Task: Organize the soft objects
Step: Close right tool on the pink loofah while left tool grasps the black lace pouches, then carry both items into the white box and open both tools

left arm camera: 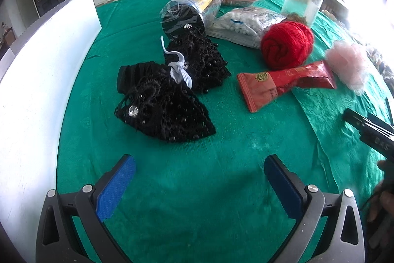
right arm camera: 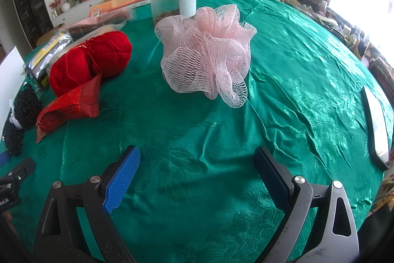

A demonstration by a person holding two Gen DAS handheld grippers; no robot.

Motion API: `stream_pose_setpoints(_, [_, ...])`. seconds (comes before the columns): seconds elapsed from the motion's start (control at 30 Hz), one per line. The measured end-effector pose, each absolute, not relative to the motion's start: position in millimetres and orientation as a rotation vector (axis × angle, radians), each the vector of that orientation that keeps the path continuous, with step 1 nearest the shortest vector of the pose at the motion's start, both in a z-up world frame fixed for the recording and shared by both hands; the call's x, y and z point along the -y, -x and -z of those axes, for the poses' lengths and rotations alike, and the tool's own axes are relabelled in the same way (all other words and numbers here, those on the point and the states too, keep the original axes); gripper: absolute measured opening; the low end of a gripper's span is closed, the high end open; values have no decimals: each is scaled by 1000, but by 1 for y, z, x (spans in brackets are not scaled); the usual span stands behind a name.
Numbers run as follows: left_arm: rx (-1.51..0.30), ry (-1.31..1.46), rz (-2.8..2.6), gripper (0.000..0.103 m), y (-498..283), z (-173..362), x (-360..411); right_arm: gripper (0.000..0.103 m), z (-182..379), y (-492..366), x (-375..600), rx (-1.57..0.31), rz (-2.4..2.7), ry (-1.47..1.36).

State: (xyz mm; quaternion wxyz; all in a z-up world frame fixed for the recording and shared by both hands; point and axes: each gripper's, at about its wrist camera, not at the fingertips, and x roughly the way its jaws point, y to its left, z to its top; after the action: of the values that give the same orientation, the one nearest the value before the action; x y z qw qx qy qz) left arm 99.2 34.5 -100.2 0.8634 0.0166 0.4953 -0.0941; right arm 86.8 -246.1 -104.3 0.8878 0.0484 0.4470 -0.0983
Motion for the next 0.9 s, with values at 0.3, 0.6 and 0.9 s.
stream_pose_setpoints(0.3, [-958, -124, 211, 103, -135, 60, -37, 95, 101, -86, 251, -926, 183, -130])
stream_pose_setpoints(0.6, [-1061, -7, 163, 91, -185, 97, -59, 95, 47, -84, 321, -739, 100, -417])
stream_pose_setpoints(0.9, [-1039, 165, 199, 37, -174, 76, -76, 19, 65, -195, 322, -959, -21, -244])
